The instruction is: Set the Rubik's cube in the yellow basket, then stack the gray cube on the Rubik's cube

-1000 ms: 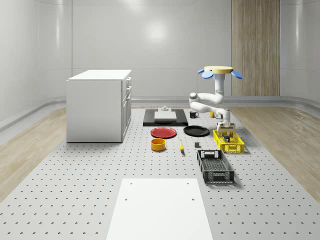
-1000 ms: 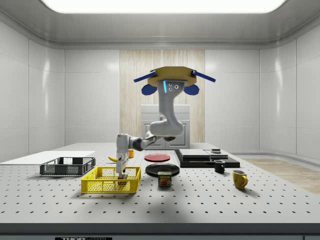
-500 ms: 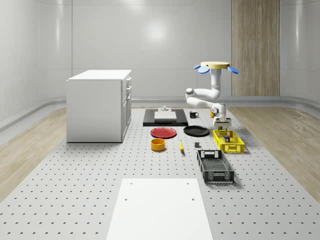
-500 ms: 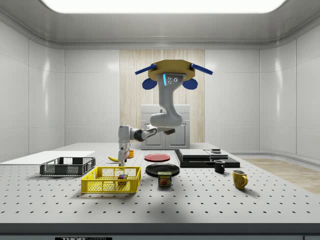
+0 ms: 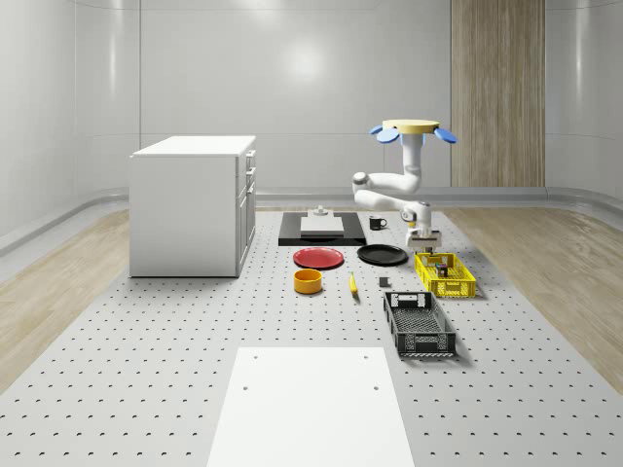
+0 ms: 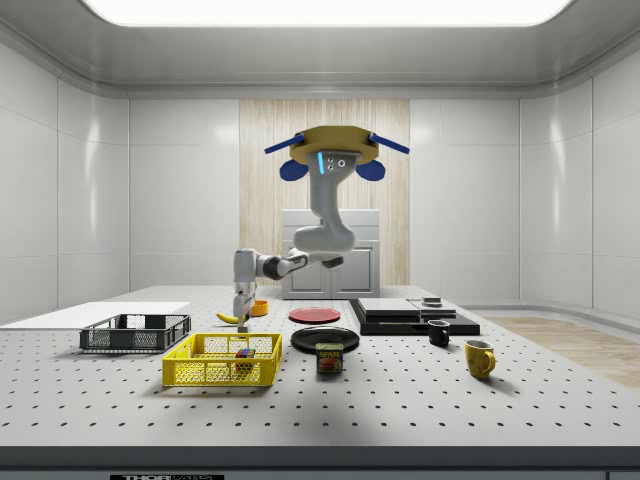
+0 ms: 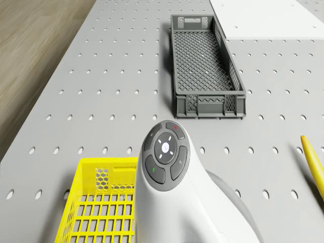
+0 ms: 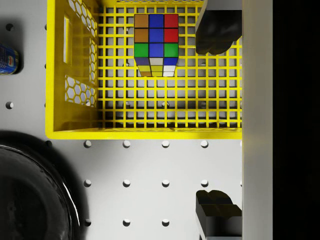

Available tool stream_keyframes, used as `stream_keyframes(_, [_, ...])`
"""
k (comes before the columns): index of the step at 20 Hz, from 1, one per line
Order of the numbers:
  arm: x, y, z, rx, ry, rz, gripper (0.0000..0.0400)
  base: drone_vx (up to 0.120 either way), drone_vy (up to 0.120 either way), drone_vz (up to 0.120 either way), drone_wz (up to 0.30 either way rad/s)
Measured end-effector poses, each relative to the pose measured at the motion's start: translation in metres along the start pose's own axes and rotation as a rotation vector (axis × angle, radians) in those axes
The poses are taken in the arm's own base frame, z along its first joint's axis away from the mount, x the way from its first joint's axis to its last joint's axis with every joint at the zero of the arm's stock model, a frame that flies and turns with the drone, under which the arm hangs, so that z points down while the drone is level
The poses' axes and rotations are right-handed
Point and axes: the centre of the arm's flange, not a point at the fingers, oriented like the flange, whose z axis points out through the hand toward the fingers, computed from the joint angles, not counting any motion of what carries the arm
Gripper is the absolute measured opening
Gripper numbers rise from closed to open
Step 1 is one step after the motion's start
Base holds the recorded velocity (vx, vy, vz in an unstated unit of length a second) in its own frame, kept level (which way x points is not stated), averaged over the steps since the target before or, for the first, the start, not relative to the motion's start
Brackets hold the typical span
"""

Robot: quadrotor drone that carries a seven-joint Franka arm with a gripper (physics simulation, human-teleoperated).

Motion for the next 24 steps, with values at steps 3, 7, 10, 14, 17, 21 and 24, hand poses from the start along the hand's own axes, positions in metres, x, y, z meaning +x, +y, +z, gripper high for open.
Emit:
stream_keyframes(3, [0.0000, 0.0000, 0.0000, 0.000, 0.000, 0.000, 0.0400, 0.000, -0.120, 0.000, 0.000])
stream_keyframes(7, [0.0000, 0.0000, 0.0000, 0.000, 0.000, 0.000, 0.0400, 0.000, -0.120, 0.000, 0.000])
stream_keyframes(10, [0.0000, 0.0000, 0.0000, 0.000, 0.000, 0.000, 0.0400, 0.000, -0.120, 0.000, 0.000])
stream_keyframes(14, [0.0000, 0.0000, 0.0000, 0.000, 0.000, 0.000, 0.0400, 0.110, -0.120, 0.000, 0.000])
stream_keyframes(17, [0.0000, 0.0000, 0.0000, 0.000, 0.000, 0.000, 0.0400, 0.120, -0.120, 0.000, 0.000])
stream_keyframes(21, [0.0000, 0.0000, 0.0000, 0.000, 0.000, 0.000, 0.0400, 0.120, -0.120, 0.000, 0.000])
stream_keyframes(24, [0.0000, 0.0000, 0.0000, 0.000, 0.000, 0.000, 0.0400, 0.107, -0.120, 0.000, 0.000])
